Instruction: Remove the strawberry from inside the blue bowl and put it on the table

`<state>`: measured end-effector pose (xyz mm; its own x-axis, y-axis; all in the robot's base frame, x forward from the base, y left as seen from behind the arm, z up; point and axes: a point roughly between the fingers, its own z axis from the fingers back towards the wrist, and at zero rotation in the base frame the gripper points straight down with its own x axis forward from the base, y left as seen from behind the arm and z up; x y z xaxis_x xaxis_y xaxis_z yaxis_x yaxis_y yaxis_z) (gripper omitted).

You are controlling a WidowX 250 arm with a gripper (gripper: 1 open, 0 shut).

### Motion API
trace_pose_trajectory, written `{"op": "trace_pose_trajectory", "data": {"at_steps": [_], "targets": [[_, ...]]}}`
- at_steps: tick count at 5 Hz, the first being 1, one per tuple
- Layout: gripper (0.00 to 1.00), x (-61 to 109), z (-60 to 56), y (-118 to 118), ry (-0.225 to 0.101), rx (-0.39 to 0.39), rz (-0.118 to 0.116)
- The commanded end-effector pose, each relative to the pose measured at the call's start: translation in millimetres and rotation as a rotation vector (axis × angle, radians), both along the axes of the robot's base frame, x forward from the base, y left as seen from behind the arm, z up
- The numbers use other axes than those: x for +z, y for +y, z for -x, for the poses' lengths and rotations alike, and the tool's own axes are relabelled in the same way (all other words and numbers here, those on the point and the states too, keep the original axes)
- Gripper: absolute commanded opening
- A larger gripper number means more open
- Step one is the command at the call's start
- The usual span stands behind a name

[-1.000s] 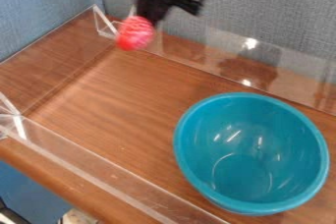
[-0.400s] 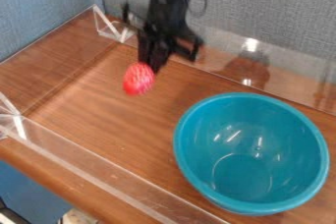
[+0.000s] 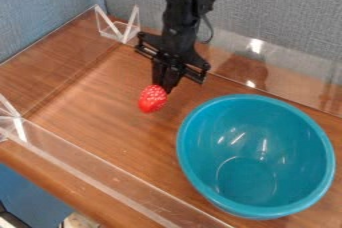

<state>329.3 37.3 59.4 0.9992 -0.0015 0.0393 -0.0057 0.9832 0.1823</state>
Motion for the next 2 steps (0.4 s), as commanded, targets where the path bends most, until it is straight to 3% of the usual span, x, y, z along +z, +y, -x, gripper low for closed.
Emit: {"op": "trace_pose_trajectory", "data": {"at_steps": [1, 2], "targets": [[0.0, 12.7, -17.2, 5.4, -0.064, 0.0, 0.0], [0.0, 8.9, -22.5, 6.0, -0.069, -0.008, 0.002]]}}
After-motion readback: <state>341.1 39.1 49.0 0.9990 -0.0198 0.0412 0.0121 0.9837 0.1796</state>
